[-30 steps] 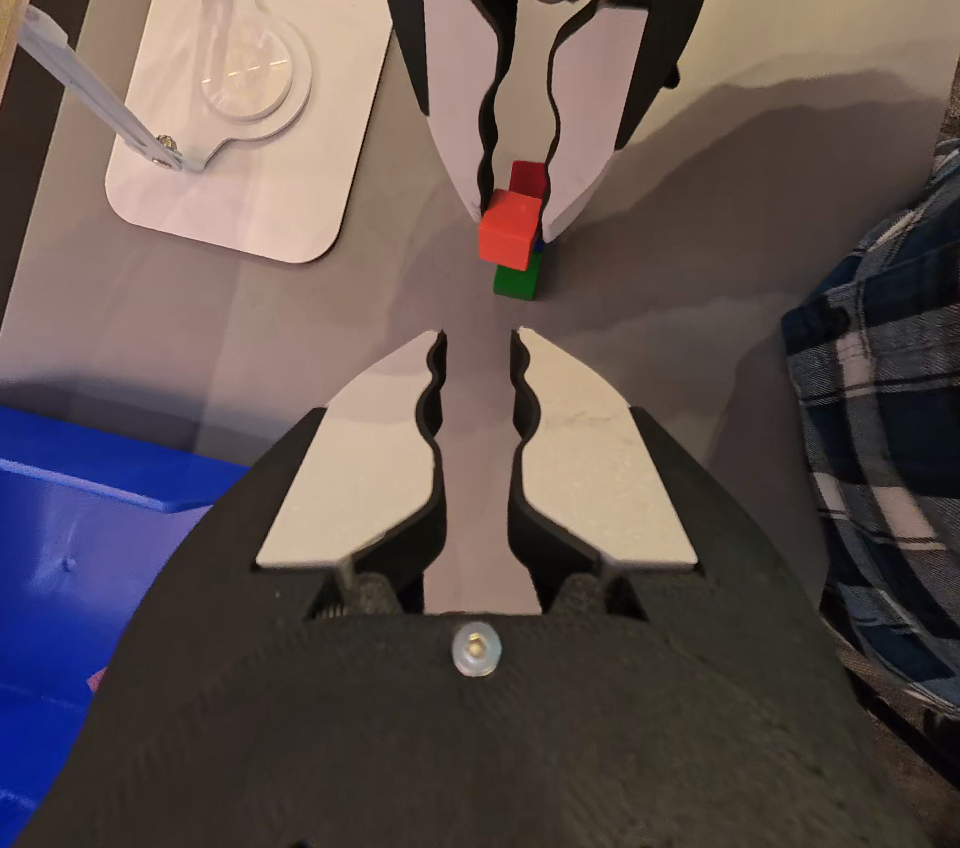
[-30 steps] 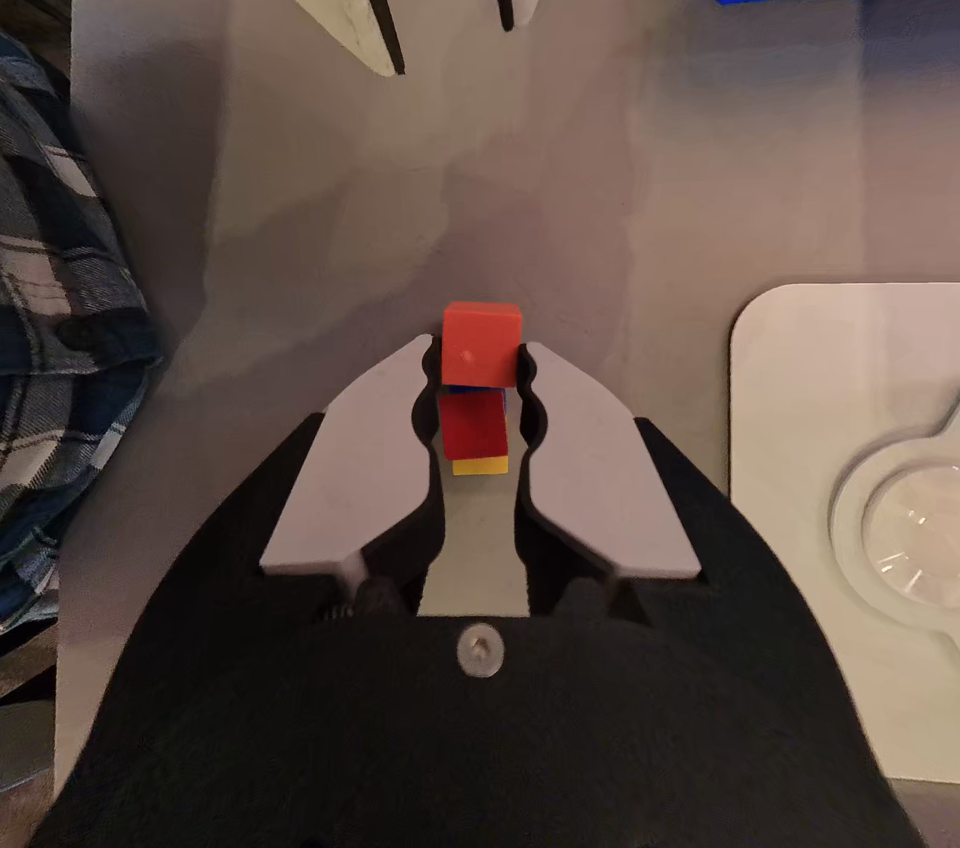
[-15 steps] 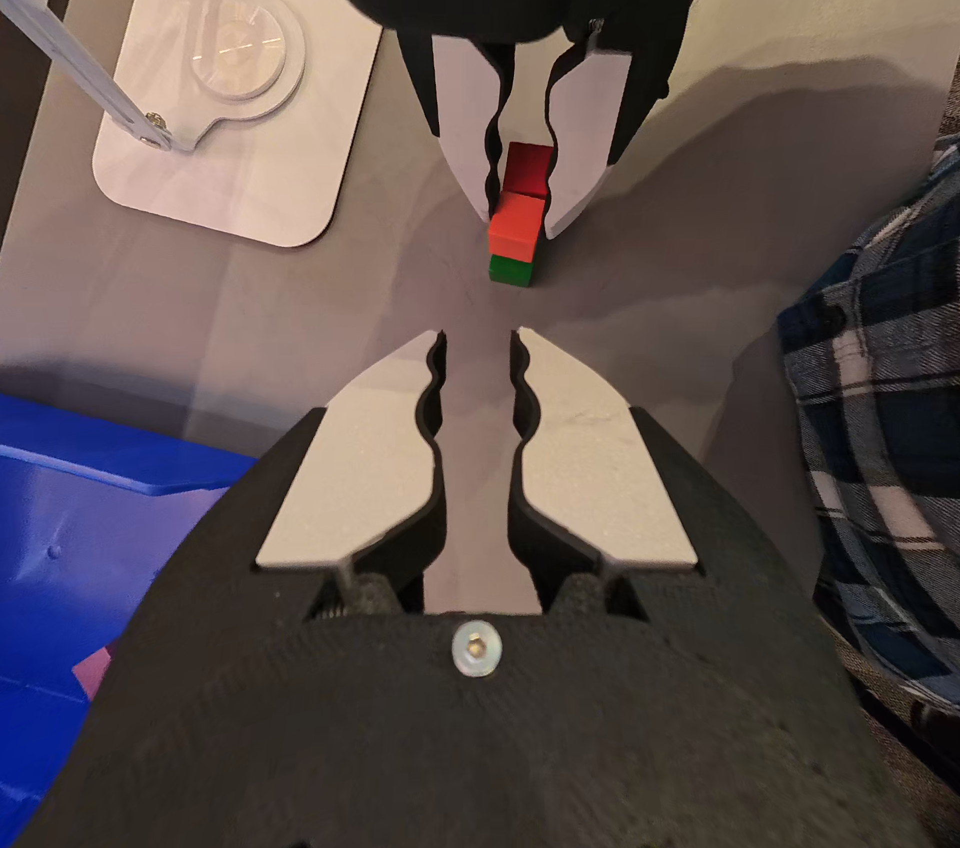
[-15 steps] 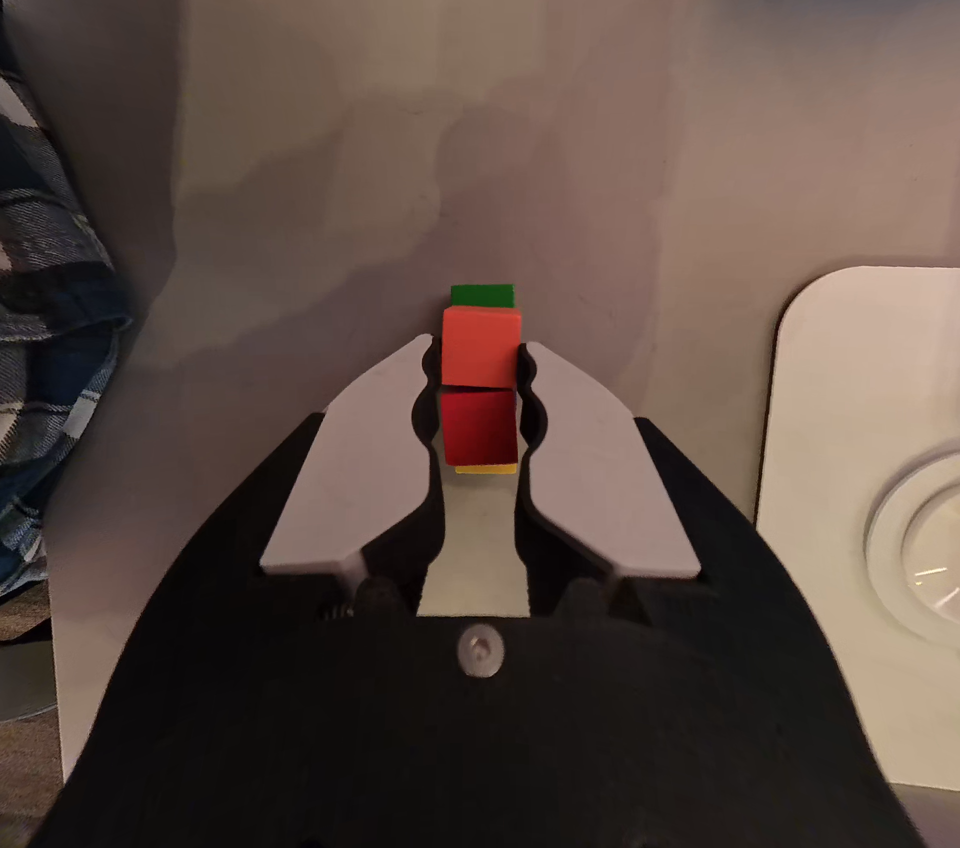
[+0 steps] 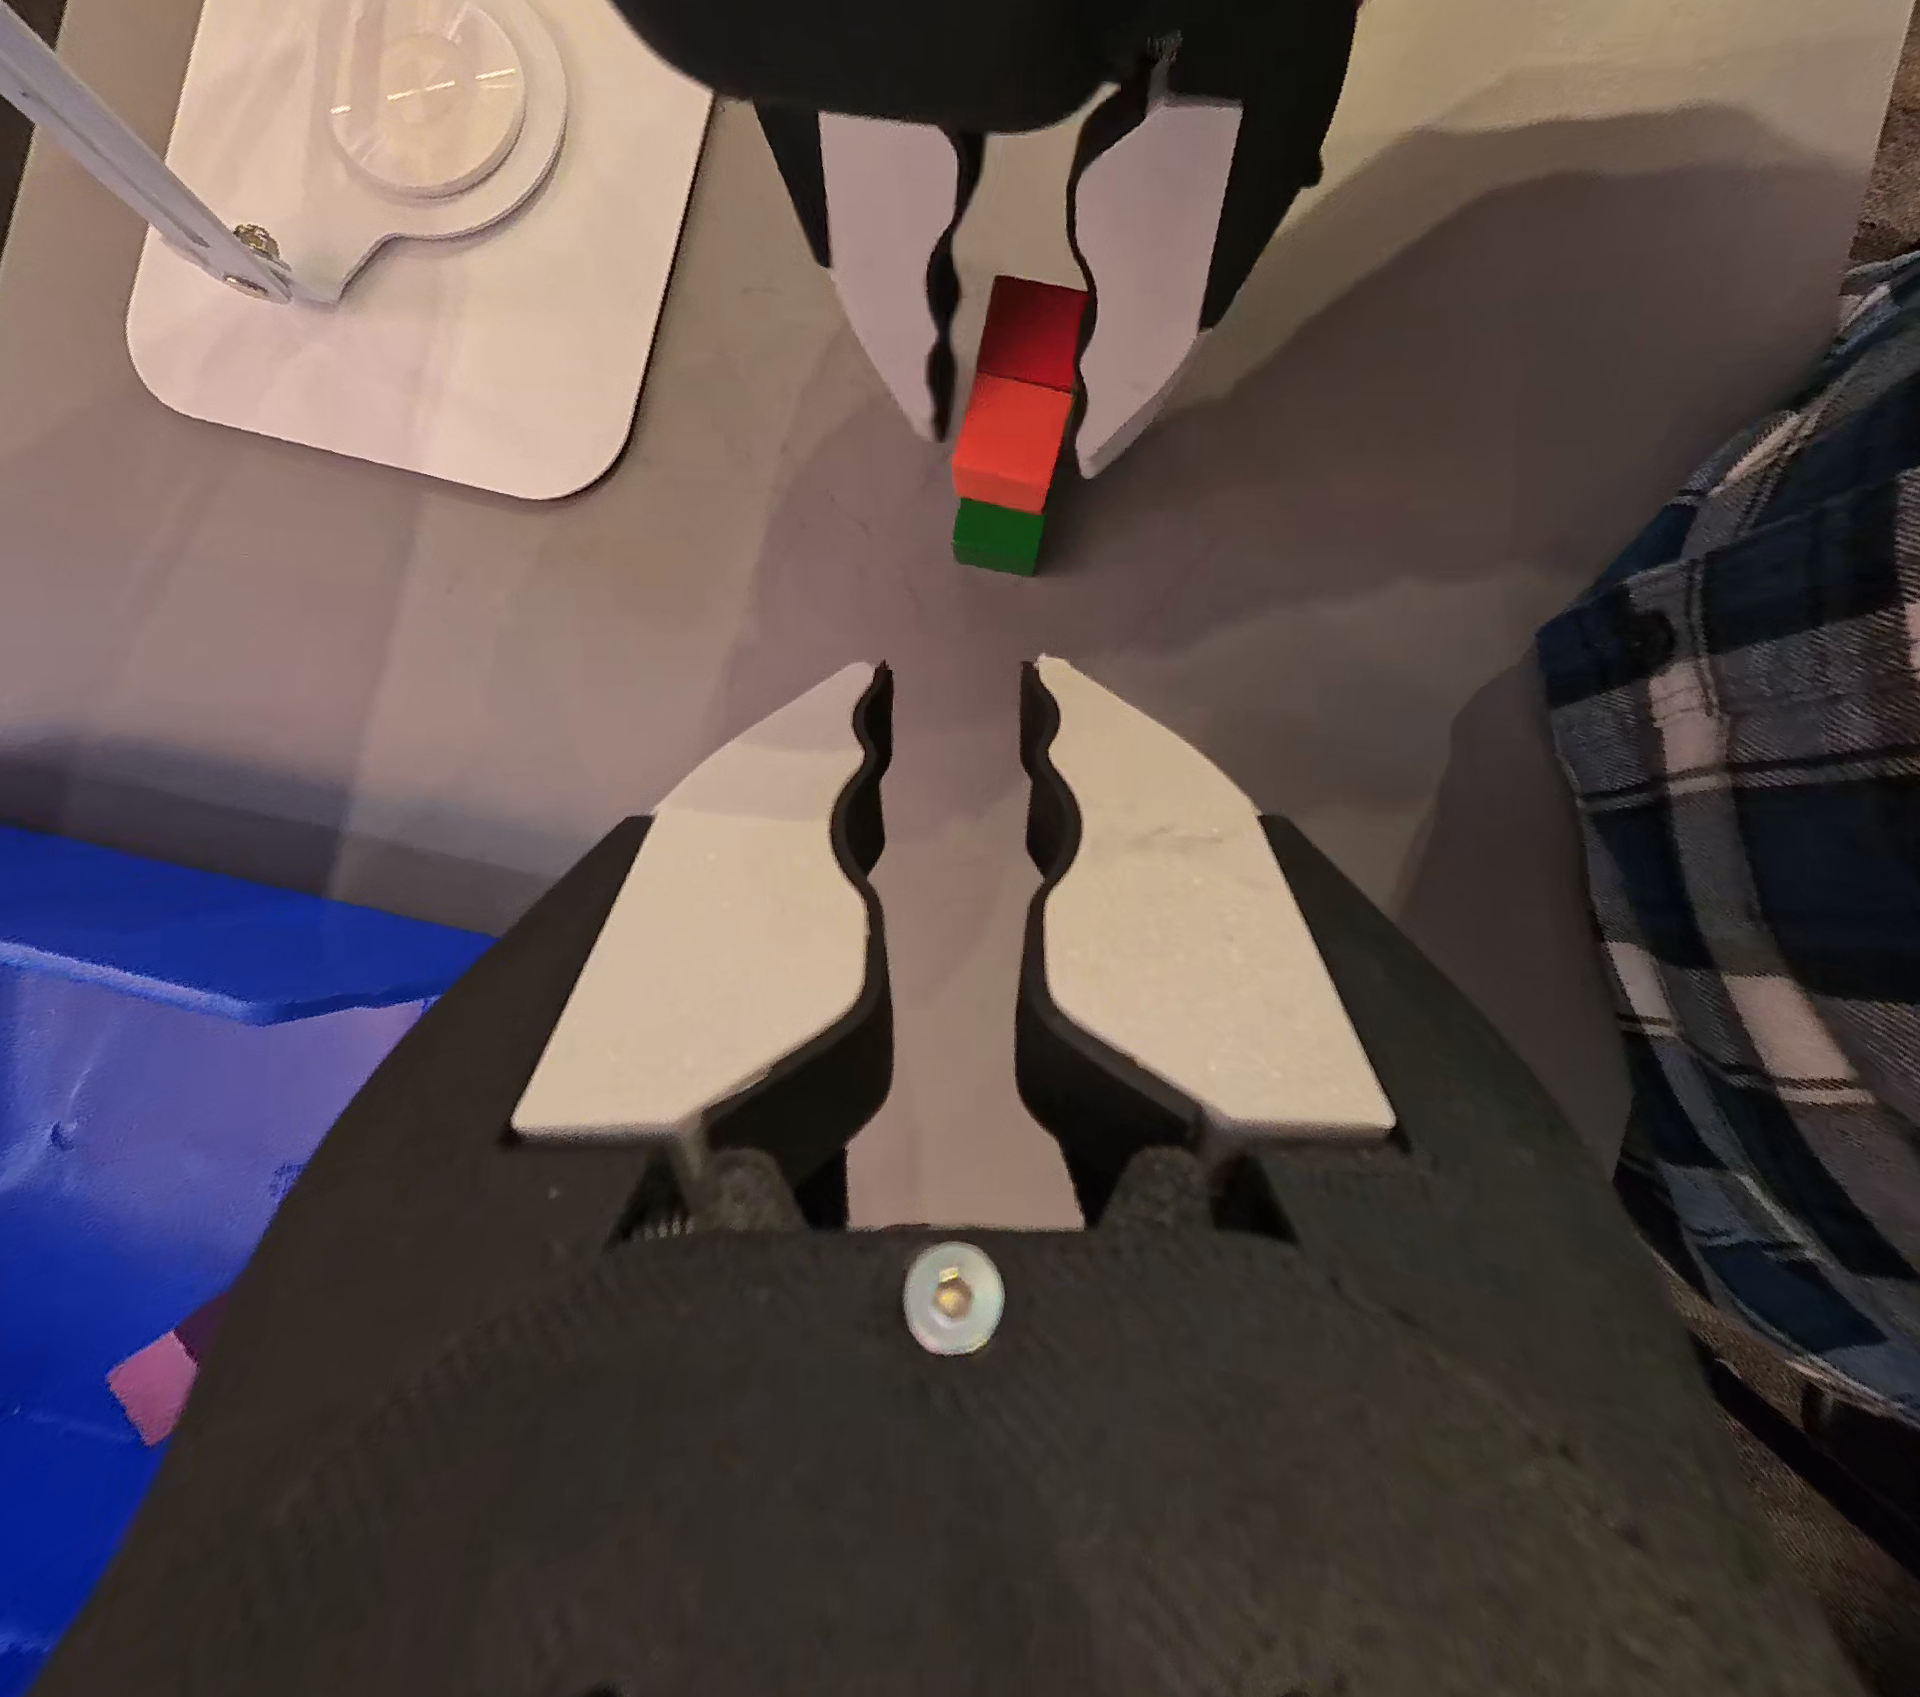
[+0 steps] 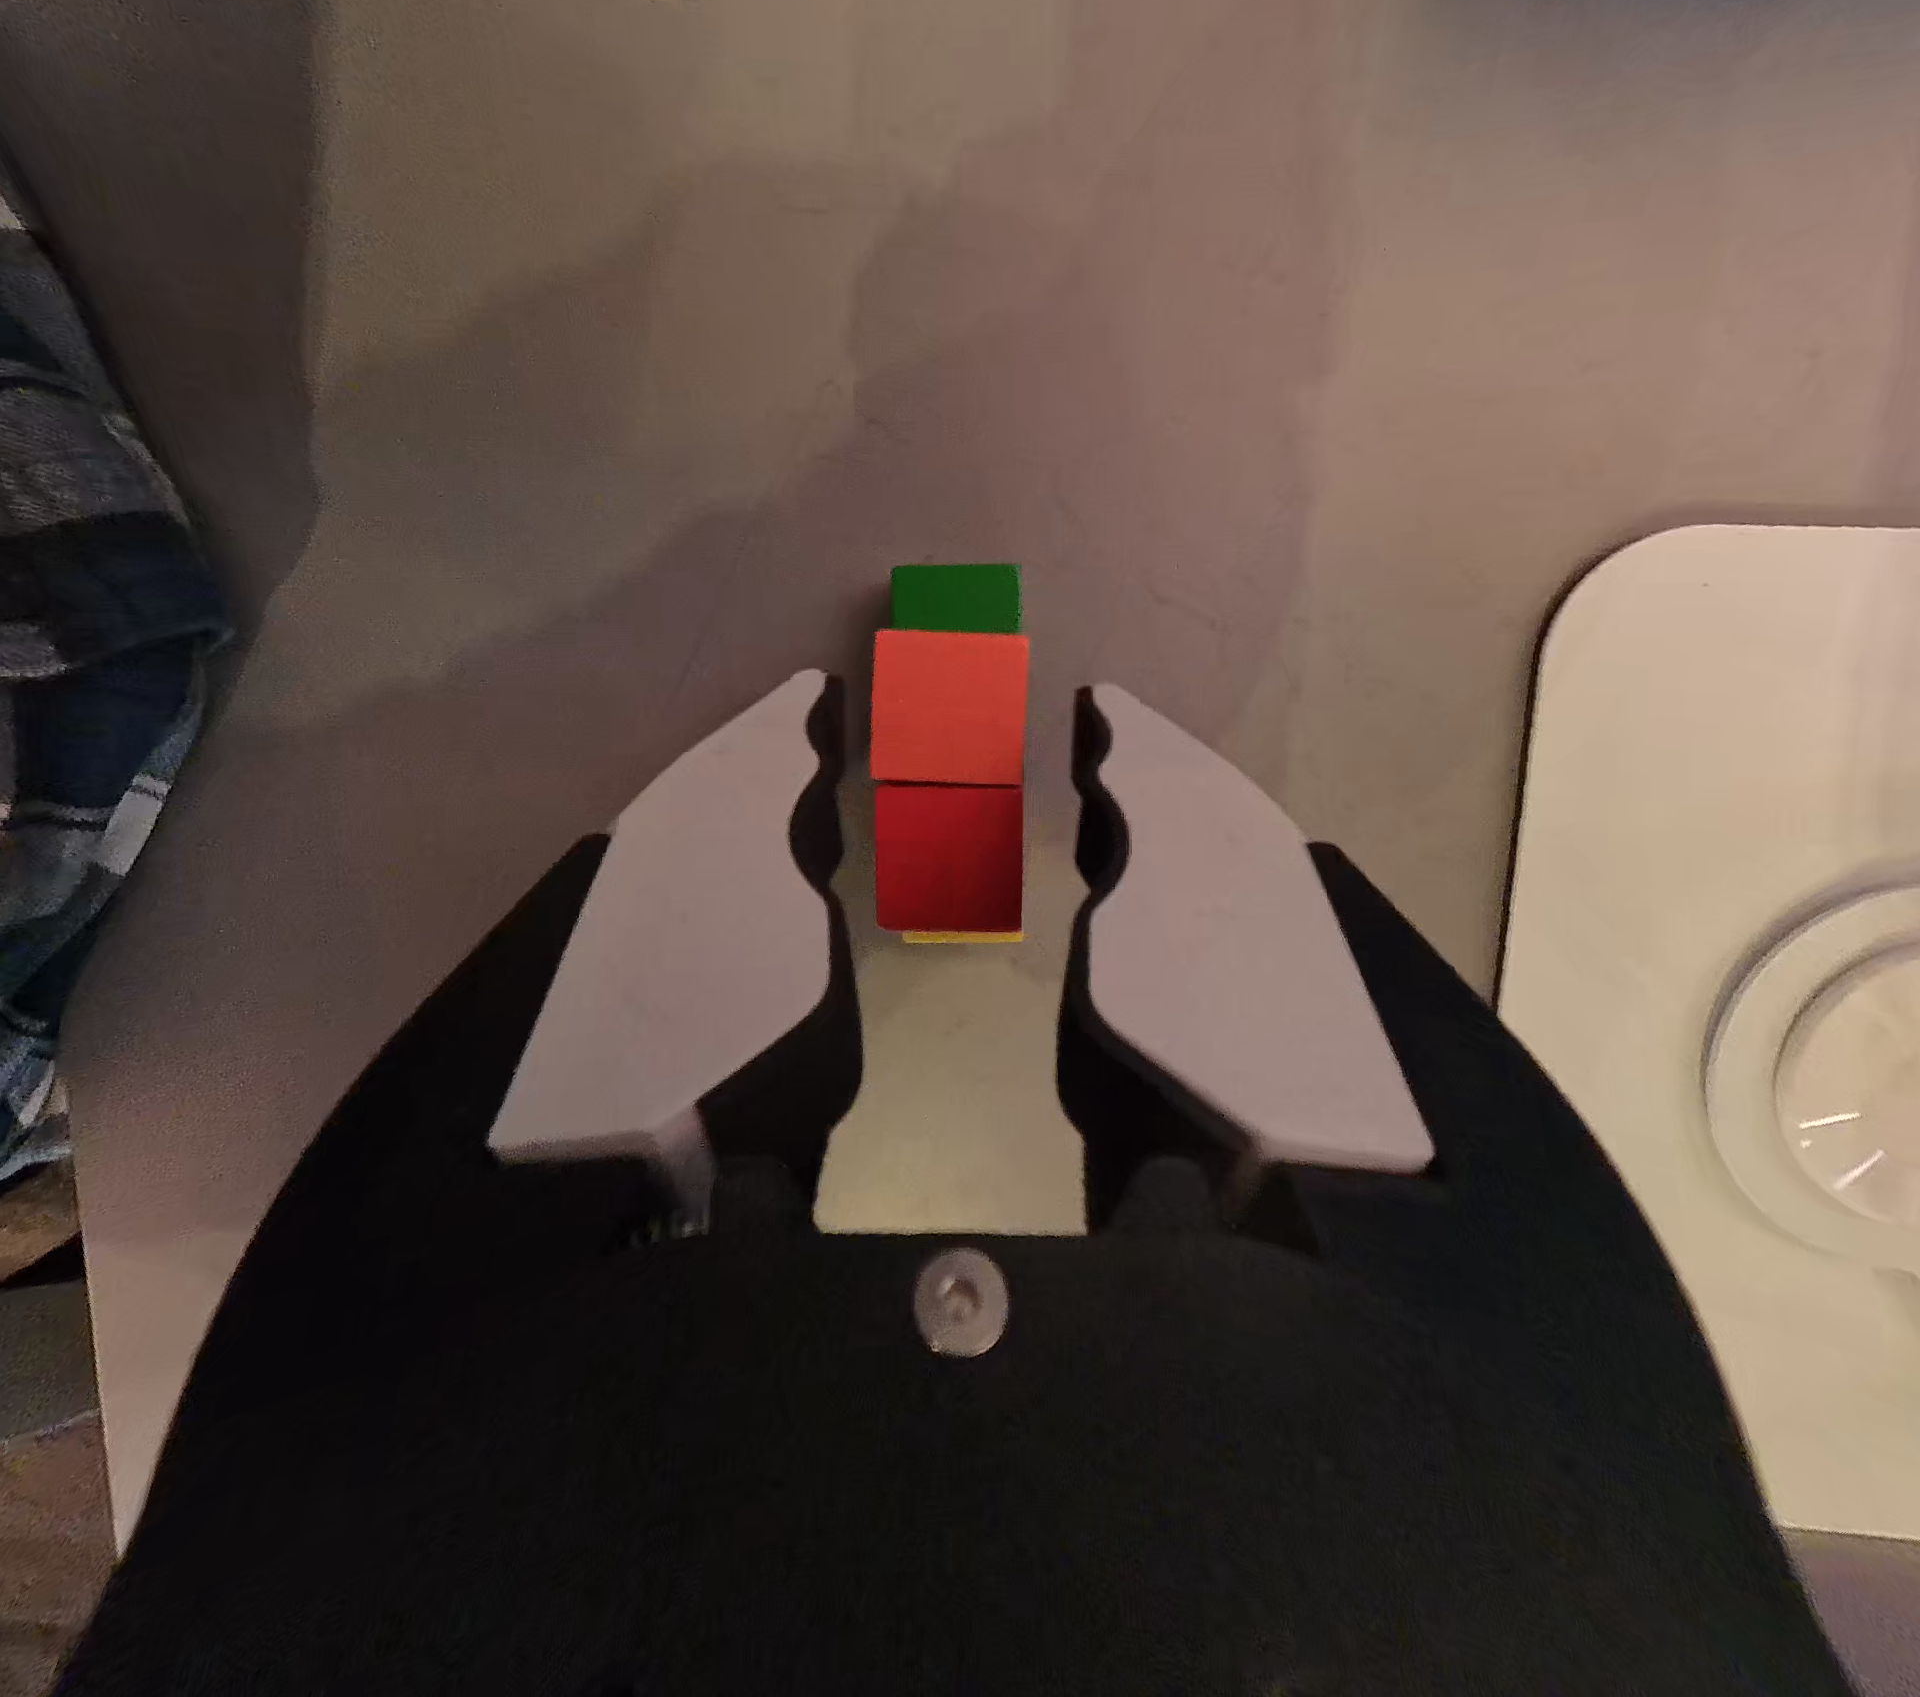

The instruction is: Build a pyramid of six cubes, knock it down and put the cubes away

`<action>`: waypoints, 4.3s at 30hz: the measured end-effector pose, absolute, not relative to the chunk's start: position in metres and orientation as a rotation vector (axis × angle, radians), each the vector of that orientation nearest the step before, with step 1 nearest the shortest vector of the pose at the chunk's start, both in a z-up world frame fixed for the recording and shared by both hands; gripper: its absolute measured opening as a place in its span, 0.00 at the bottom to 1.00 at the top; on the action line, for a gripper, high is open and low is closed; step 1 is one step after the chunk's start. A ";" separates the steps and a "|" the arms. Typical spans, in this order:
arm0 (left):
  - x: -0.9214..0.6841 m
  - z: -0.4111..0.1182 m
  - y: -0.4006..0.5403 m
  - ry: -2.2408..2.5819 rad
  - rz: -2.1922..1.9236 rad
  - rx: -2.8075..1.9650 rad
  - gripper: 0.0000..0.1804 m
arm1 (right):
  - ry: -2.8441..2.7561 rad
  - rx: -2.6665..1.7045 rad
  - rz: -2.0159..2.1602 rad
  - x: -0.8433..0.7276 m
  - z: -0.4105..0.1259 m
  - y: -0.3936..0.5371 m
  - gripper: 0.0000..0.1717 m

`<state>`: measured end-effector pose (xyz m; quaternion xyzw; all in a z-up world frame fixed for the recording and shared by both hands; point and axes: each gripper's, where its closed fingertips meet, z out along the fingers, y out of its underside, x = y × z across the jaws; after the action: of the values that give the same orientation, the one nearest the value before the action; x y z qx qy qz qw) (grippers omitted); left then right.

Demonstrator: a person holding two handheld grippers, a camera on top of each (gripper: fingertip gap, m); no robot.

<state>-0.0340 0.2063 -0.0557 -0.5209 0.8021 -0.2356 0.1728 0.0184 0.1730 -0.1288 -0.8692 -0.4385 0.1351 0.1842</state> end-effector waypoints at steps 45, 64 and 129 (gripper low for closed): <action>-0.035 -0.070 0.255 2.114 -0.559 -1.616 0.11 | -0.878 -2.406 0.409 0.069 -0.109 0.136 0.00; -0.141 -0.161 0.499 2.186 0.355 -2.272 0.26 | -0.791 -2.406 0.443 0.074 -0.114 0.120 0.00; -0.044 -0.122 0.223 2.248 -0.674 -1.751 0.16 | -1.148 -2.338 0.347 0.050 -0.060 0.171 0.15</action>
<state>-0.0443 0.2225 -0.1222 -0.5945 0.7634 -0.2288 0.1067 0.0495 0.1705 -0.0601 -0.8605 -0.4225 0.1278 0.2543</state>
